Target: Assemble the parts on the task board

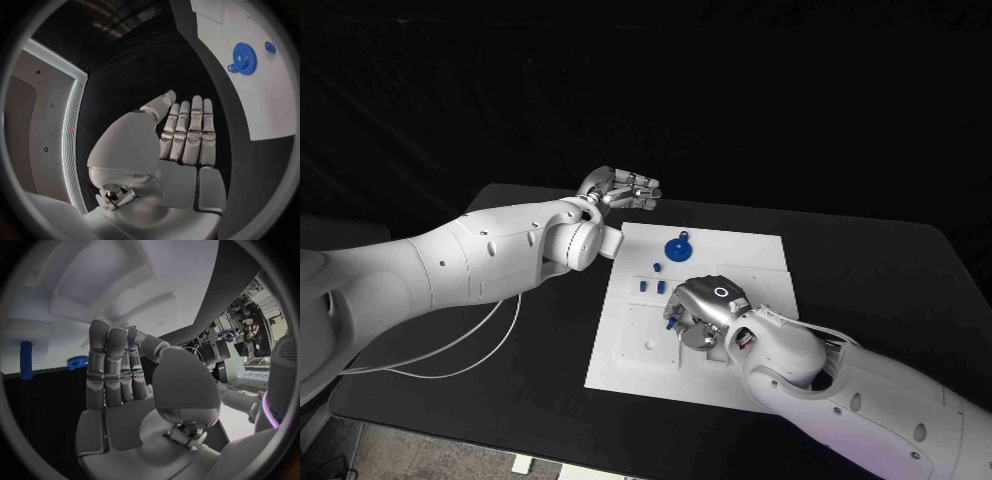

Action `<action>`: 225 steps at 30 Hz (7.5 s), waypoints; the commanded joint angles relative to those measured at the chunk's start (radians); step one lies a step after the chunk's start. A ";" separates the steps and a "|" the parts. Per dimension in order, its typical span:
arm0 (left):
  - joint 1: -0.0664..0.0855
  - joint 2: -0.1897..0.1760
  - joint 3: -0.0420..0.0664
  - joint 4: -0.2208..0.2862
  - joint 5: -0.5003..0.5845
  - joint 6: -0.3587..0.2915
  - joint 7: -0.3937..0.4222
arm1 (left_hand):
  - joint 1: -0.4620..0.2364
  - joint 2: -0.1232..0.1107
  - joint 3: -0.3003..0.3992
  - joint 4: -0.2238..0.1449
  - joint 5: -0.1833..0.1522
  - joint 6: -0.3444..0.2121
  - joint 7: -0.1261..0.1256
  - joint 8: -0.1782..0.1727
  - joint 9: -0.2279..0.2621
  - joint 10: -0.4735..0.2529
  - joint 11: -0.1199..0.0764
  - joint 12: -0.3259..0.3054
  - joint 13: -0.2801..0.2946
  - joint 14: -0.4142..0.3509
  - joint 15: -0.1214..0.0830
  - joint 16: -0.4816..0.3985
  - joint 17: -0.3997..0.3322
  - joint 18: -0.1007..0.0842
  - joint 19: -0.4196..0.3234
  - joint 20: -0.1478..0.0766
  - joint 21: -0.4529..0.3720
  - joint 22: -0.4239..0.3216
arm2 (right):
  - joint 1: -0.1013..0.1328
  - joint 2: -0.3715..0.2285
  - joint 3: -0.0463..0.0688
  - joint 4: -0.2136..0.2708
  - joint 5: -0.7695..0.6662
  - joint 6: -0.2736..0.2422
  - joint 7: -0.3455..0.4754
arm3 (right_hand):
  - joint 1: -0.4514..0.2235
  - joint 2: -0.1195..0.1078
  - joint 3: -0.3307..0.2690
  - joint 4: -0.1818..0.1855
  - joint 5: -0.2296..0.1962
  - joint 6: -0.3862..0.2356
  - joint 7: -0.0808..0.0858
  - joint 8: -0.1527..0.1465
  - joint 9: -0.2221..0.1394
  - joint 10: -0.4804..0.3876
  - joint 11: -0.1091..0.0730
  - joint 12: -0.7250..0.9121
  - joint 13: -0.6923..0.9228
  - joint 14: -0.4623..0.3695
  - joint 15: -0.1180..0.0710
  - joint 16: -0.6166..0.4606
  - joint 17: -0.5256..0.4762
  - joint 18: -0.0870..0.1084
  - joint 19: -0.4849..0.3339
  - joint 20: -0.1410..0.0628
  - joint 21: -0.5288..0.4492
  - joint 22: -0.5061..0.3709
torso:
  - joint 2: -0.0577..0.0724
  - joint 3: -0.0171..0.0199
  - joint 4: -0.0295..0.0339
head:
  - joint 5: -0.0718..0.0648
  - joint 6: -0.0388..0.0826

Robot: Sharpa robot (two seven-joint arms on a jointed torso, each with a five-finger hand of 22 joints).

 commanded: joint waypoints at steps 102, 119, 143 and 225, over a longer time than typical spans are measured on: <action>0.000 -0.009 0.000 -0.003 -0.002 0.048 -0.016 | -0.004 -0.005 -0.007 0.006 -0.008 -0.013 0.003 0.003 0.001 -0.018 0.003 -0.002 0.000 -0.018 0.002 -0.004 0.000 -0.009 0.015 0.008 0.007 -0.071 | 0.017 -0.197 0.196 0.008 0.163 0.254 0.002 | 0.035 -0.045 -0.398 0.122 0.080 -0.213 0.008 0.005 -0.007 -0.211 0.054 0.004 -0.003 -0.010 0.037 0.027 -0.052 0.028 0.058 0.045 -0.160 0.000 | 0.001 -0.0001 0.0001 | -0.064 0.033; 0.000 -0.009 0.000 -0.001 -0.002 0.050 -0.018 | -0.005 -0.004 -0.008 0.008 -0.008 -0.013 0.002 0.003 0.001 -0.018 0.003 -0.002 0.000 -0.019 0.003 -0.004 0.000 -0.009 0.016 0.008 0.007 -0.077 | 0.013 -0.170 0.182 -0.006 0.153 0.218 0.022 | -0.007 -0.053 -0.119 0.077 0.011 -0.166 0.020 0.006 -0.006 -0.133 0.035 0.004 -0.002 -0.005 0.028 0.046 -0.035 0.021 0.056 0.034 -0.129 0.042 | 0.001 -0.0003 0.0014 | -0.065 0.027; 0.000 -0.010 0.000 -0.002 -0.002 0.053 -0.022 | -0.006 -0.004 -0.008 0.009 -0.008 -0.014 0.002 0.003 0.001 -0.019 0.003 -0.002 0.000 -0.019 0.003 -0.004 0.000 -0.009 0.017 0.008 0.007 -0.085 | 0.012 -0.163 0.159 -0.014 0.090 0.137 0.004 | 0.014 0.006 -0.007 0.007 0.008 -0.022 0.007 0.007 0.000 -0.005 0.003 0.005 0.002 -0.007 0.005 0.052 -0.019 0.012 0.039 0.010 -0.094 0.126 | 0.000 0.0001 0.0003 | -0.065 0.021; -0.011 0.032 0.000 -0.019 -0.014 0.074 -0.020 | -0.007 0.000 -0.007 0.007 -0.008 -0.014 0.003 0.003 0.001 -0.018 0.003 -0.002 0.000 -0.020 0.003 -0.004 0.000 -0.010 0.019 0.008 0.009 -0.102 | 0.010 0.012 -0.006 0.107 0.044 0.142 0.045 | -0.010 0.021 -0.012 -0.030 0.041 -0.008 0.003 0.007 0.001 0.008 -0.001 0.005 0.002 -0.007 -0.005 0.051 -0.013 0.012 0.053 0.001 -0.127 0.175 | -0.001 -0.0017 0.0009 | 0.003 -0.011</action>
